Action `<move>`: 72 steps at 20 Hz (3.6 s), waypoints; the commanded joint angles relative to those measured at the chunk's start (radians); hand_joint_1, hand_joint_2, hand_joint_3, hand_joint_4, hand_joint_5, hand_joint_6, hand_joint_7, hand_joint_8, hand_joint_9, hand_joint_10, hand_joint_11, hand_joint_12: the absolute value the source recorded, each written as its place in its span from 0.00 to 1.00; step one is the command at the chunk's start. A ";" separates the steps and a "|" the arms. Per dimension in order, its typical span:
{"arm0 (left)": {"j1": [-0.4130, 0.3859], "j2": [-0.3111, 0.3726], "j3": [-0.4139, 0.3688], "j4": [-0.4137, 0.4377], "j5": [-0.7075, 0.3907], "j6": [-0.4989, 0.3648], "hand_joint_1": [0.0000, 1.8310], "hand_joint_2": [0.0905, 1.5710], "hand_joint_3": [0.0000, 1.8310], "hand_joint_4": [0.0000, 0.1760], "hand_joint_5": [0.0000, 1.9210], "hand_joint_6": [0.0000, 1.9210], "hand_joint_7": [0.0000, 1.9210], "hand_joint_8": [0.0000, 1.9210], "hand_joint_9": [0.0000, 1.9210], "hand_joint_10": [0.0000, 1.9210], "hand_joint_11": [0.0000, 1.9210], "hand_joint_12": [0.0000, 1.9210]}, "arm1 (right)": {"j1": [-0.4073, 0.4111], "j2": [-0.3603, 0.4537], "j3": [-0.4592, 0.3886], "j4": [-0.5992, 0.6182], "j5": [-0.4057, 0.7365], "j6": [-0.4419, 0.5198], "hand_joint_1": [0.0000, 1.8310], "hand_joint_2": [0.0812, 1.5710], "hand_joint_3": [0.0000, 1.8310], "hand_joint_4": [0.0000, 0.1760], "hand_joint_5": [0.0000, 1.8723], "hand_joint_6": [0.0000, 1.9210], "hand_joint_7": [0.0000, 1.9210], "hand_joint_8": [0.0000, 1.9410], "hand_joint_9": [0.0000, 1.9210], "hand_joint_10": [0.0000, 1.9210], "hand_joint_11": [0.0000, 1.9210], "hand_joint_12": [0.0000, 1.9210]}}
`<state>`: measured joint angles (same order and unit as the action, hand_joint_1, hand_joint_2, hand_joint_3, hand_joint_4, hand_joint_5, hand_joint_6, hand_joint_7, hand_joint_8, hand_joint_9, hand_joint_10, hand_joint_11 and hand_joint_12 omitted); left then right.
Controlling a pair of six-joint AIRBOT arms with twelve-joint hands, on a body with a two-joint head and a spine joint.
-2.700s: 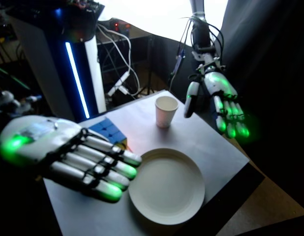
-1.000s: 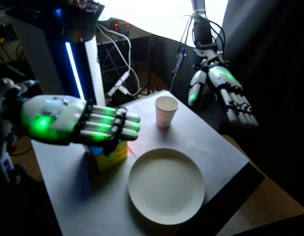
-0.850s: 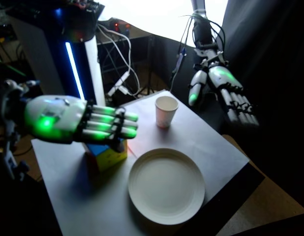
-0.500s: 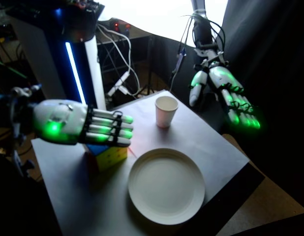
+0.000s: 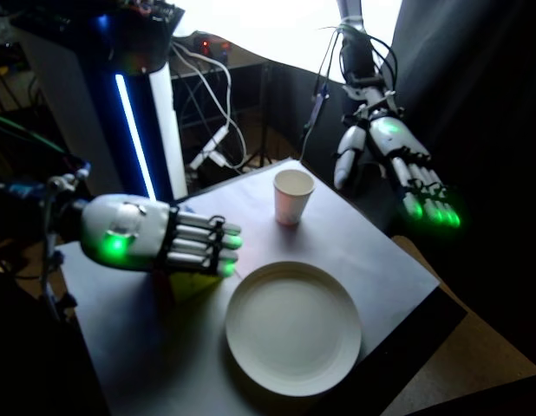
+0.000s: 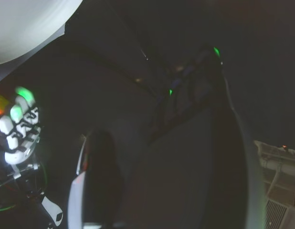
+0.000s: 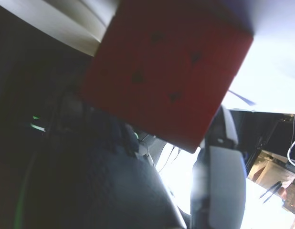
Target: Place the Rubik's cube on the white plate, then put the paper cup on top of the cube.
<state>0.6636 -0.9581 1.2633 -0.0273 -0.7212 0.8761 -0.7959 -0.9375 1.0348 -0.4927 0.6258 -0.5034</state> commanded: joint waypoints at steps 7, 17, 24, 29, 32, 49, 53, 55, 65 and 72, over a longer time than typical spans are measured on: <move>-0.013 -0.003 0.006 -0.018 -0.123 0.000 0.09 0.80 0.00 0.55 0.00 0.00 0.00 0.00 0.00 0.00 0.00 0.00 | 0.011 -0.005 0.001 0.069 0.066 -0.076 0.58 0.64 0.00 0.00 0.08 0.59 0.17 0.63 0.21 0.78 0.21 0.95; -0.011 -0.003 0.006 -0.023 -0.125 0.000 0.09 0.80 0.00 0.58 0.00 0.00 0.00 0.00 0.00 0.00 0.00 0.00 | 0.015 -0.008 0.003 0.083 0.067 -0.088 0.60 0.77 0.00 0.00 0.40 0.72 0.41 1.00 0.54 1.00 0.59 1.00; 0.001 0.000 0.006 -0.032 -0.135 0.000 0.10 0.81 0.00 0.56 0.00 0.00 0.00 0.00 0.00 0.00 0.00 0.00 | 0.066 0.021 -0.013 0.083 0.132 -0.088 0.61 0.70 0.13 0.00 0.39 0.73 0.38 0.97 0.54 1.00 0.63 1.00; 0.007 0.000 0.006 -0.038 -0.139 0.000 0.10 0.81 0.00 0.50 0.00 0.00 0.00 0.00 0.00 0.00 0.00 0.00 | 0.140 0.046 -0.022 0.083 0.189 -0.117 0.62 0.64 0.32 0.00 0.31 0.85 0.40 0.85 0.46 1.00 0.54 1.00; 0.007 0.000 0.006 -0.038 -0.140 0.000 0.11 0.81 0.00 0.62 0.00 0.00 0.00 0.00 0.00 0.00 0.00 0.00 | 0.187 0.045 -0.018 0.092 0.189 -0.165 0.61 0.73 0.19 0.00 0.30 0.82 0.35 0.89 0.37 1.00 0.44 1.00; 0.009 -0.012 0.023 -0.063 -0.154 0.000 0.09 0.80 0.00 0.51 0.00 0.00 0.00 0.00 0.00 0.00 0.00 0.00 | 0.328 -0.321 0.340 0.367 0.141 -0.191 0.62 0.83 0.00 0.00 0.28 0.80 0.37 0.84 0.34 0.98 0.39 1.00; 0.009 -0.014 0.025 -0.063 -0.155 0.000 0.11 0.83 0.01 0.15 0.00 0.00 0.00 0.00 0.00 0.00 0.00 0.00 | 0.308 -0.374 0.402 0.489 0.139 -0.191 0.68 0.81 0.00 0.00 0.16 0.76 0.34 0.80 0.24 0.93 0.29 1.00; 0.009 -0.014 0.025 -0.064 -0.158 0.000 0.08 0.82 0.00 0.18 0.00 0.00 0.00 0.00 0.00 0.00 0.00 0.00 | 0.285 -0.393 0.423 0.538 0.138 -0.191 0.67 0.74 0.00 0.00 0.13 0.69 0.22 0.73 0.25 0.92 0.32 1.00; 0.009 -0.014 0.025 -0.070 -0.160 0.000 0.13 0.83 0.00 0.48 0.00 0.00 0.00 0.00 0.00 0.00 0.00 0.00 | 0.225 -0.437 0.459 0.616 0.094 -0.191 0.51 0.71 0.00 0.00 0.09 0.10 0.12 0.01 0.06 0.37 0.00 0.87; 0.010 -0.013 0.024 -0.074 -0.165 0.000 0.13 0.84 0.00 0.47 0.00 0.00 0.00 0.00 0.00 0.00 0.00 0.00 | 0.214 -0.436 0.456 0.640 0.094 -0.191 0.30 0.70 0.00 0.40 0.00 0.00 0.00 0.00 0.03 0.07 0.00 0.58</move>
<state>0.6796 -0.9695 1.2839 -0.0860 -0.7582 0.8764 -0.5892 -1.3758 1.4883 0.1436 0.5938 -0.7036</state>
